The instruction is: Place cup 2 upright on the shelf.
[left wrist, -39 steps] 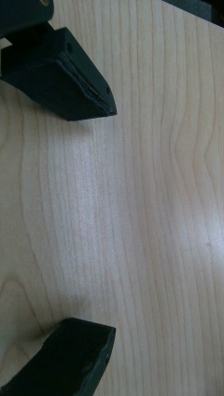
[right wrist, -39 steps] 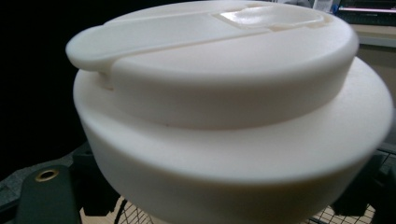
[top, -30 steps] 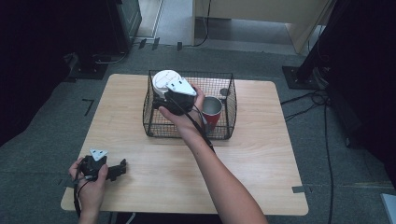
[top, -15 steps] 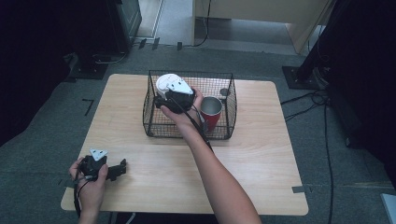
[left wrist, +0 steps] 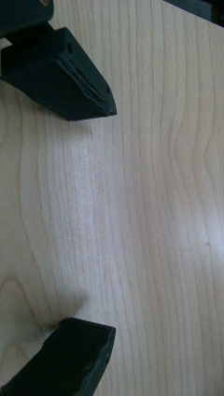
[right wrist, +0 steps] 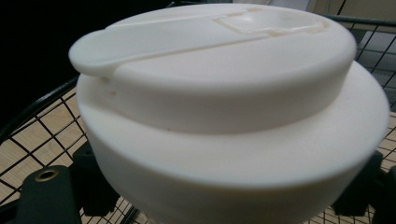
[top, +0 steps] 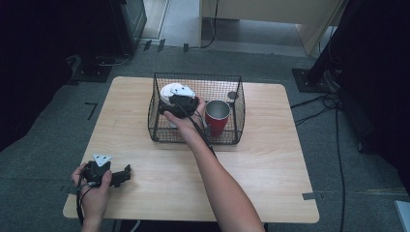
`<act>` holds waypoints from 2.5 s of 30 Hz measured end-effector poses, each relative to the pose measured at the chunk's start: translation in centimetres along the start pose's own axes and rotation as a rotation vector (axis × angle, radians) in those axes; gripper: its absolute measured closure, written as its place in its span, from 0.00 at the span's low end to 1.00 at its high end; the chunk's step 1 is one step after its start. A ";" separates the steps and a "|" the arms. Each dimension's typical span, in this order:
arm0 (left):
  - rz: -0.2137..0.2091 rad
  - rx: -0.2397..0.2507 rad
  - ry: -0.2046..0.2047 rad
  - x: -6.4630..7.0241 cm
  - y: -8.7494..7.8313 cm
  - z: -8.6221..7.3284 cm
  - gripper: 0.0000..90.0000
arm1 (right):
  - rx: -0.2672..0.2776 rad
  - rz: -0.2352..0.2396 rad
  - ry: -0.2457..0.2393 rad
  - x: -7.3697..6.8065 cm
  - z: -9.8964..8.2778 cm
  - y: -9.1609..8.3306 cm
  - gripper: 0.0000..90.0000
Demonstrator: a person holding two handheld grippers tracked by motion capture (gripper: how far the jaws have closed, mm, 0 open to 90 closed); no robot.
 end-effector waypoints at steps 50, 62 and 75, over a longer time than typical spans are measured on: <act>0.000 0.000 0.000 0.0 0.0 0.0 0.00 | -0.061 0.038 -0.091 -0.5 -1.6 -2.4 0.01; 0.000 -0.001 0.001 0.0 0.0 0.0 0.00 | -0.041 0.067 -0.095 -0.4 -1.7 -4.3 0.01; 0.001 0.001 -0.001 0.0 0.0 0.0 0.00 | -0.009 0.086 -0.097 -0.1 -1.3 -7.3 0.01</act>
Point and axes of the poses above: each handheld gripper's, and its own axes: y roughly forward along the jaws, z roughly out of its top, x roughly to its right, the point moved 10 cm from there along y, roughly forward along the jaws, and after that the axes turned 12 degrees about y, right-handed, at the moved point
